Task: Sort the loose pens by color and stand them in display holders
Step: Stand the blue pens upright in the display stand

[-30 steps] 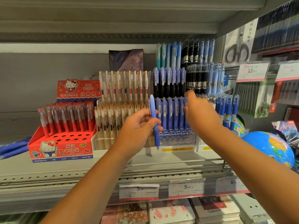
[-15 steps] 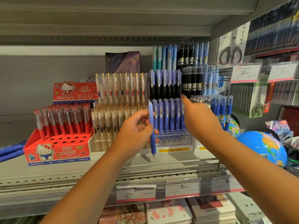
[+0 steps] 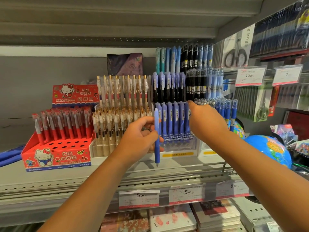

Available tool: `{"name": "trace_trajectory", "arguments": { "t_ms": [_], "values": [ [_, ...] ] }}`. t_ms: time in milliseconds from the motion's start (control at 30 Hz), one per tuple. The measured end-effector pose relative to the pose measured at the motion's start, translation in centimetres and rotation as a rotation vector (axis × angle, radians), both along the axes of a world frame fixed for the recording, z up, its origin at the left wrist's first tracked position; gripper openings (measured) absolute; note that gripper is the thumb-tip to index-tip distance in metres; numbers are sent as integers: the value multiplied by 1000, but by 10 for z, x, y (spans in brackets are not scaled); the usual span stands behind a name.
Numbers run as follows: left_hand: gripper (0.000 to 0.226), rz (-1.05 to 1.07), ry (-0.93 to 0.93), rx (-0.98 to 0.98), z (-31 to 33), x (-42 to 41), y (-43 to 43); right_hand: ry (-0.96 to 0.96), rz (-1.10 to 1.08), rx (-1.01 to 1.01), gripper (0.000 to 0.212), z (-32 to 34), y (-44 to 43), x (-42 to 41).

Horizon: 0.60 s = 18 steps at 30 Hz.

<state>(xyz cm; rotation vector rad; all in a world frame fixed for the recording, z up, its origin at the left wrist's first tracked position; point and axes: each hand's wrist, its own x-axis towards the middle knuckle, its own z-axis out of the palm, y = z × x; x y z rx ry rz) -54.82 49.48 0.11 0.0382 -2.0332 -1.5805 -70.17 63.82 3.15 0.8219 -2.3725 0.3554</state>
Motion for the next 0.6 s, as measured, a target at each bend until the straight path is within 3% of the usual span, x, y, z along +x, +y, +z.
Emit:
{"name": "trace_trajectory", "arguments": {
  "t_ms": [67,133,267,433,500,600],
  "values": [
    [31,-4,6,4,-1,-1,-1,54,-12,-30,59,-1,2,6],
    [34,-17,25,17,-2,-3,-1,46,130,-153,41,-3,2,13],
    [35,-62,96,46,-3,-6,-2,-516,666,-542,20,-1,-9,36],
    [38,-74,107,35,-2,-8,-1,-600,789,-668,20,-1,-19,47],
    [38,-3,118,-148,0,-8,-2,-601,790,-729,18,-1,-19,47],
    [30,218,251,-788,10,-8,-10,-592,799,-823,12,1,-19,43]
  ]
}}
